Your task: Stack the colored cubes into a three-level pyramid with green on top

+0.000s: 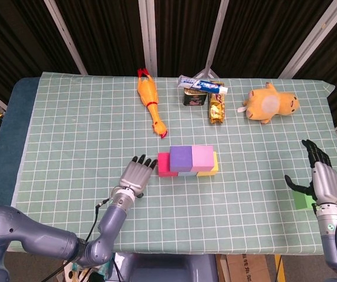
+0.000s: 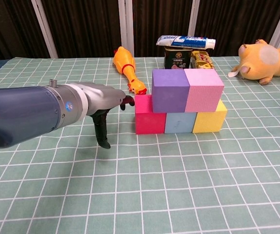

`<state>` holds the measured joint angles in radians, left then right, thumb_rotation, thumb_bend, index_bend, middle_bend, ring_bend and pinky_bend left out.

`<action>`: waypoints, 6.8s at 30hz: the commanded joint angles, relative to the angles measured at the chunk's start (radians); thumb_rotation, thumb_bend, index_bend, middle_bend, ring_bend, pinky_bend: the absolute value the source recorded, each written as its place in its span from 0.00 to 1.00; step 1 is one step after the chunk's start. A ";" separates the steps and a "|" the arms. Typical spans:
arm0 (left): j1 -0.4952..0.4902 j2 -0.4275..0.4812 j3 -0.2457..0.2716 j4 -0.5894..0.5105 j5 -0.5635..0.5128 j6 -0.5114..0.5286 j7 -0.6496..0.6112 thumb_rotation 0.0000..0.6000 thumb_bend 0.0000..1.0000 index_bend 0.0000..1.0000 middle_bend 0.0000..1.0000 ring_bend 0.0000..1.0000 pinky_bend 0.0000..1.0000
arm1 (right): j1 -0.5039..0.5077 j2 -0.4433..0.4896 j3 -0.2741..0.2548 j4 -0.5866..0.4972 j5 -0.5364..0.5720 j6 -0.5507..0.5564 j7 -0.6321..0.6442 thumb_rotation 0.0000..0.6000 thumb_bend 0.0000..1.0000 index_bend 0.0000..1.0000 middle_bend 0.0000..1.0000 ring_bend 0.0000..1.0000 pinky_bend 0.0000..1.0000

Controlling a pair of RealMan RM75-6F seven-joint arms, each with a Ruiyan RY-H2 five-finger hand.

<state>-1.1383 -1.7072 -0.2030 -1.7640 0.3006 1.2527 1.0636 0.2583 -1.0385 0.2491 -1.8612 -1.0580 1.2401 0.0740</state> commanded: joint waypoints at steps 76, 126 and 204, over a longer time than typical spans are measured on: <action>0.512 0.731 0.029 -0.509 0.622 0.171 -0.535 1.00 0.14 0.00 0.06 0.04 0.13 | 0.090 0.043 -0.240 0.245 0.069 -0.339 -0.349 1.00 0.31 0.00 0.12 0.00 0.00; 0.774 0.797 0.133 -0.291 0.887 0.175 -0.801 1.00 0.14 0.00 0.03 0.02 0.09 | 0.464 0.441 -0.001 -0.453 0.540 -0.227 -0.750 1.00 0.31 0.00 0.36 0.19 0.00; 0.786 0.886 0.009 -0.202 0.860 0.005 -1.047 1.00 0.14 0.00 0.03 0.02 0.09 | 1.228 -0.212 0.277 -0.061 1.632 0.148 -1.241 1.00 0.31 0.00 0.36 0.19 0.00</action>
<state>-0.3521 -0.8213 -0.1943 -1.9661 1.1606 1.2576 0.0161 1.4872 -1.2490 0.5250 -1.9217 0.5751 1.3866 -1.1664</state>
